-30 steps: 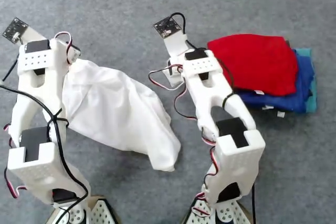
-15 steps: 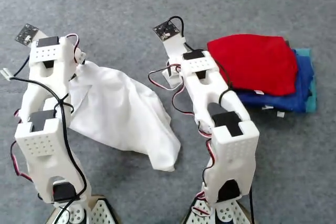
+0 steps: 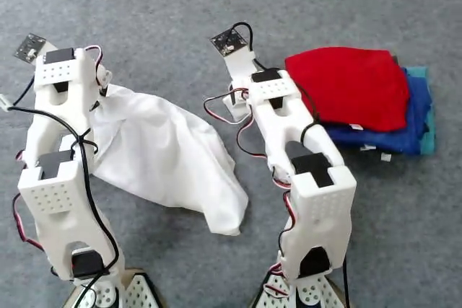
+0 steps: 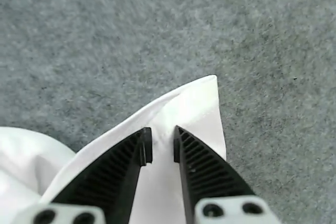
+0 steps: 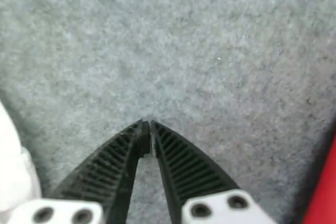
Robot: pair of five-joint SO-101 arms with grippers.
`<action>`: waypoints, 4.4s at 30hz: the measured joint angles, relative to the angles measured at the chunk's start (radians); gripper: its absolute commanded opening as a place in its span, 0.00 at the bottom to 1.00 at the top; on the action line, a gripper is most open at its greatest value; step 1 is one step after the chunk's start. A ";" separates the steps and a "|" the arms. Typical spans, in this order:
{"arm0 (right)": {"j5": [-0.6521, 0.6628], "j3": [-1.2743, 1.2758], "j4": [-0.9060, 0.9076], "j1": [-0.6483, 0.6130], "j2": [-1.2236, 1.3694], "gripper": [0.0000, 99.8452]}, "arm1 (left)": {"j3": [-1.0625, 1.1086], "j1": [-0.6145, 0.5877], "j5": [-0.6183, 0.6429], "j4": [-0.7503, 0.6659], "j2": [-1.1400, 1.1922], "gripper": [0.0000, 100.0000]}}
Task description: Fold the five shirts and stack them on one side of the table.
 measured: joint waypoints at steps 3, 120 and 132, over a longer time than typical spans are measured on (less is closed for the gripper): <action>0.000 0.000 0.000 0.000 0.000 0.02 | 0.000 0.000 -0.012 0.000 0.000 0.06; -0.097 -0.937 0.942 -0.003 0.391 0.02 | 0.230 -0.988 -1.120 0.477 -0.611 0.03; -0.087 -0.778 0.942 0.014 0.230 0.28 | 0.694 -1.099 -1.275 0.100 -0.611 0.03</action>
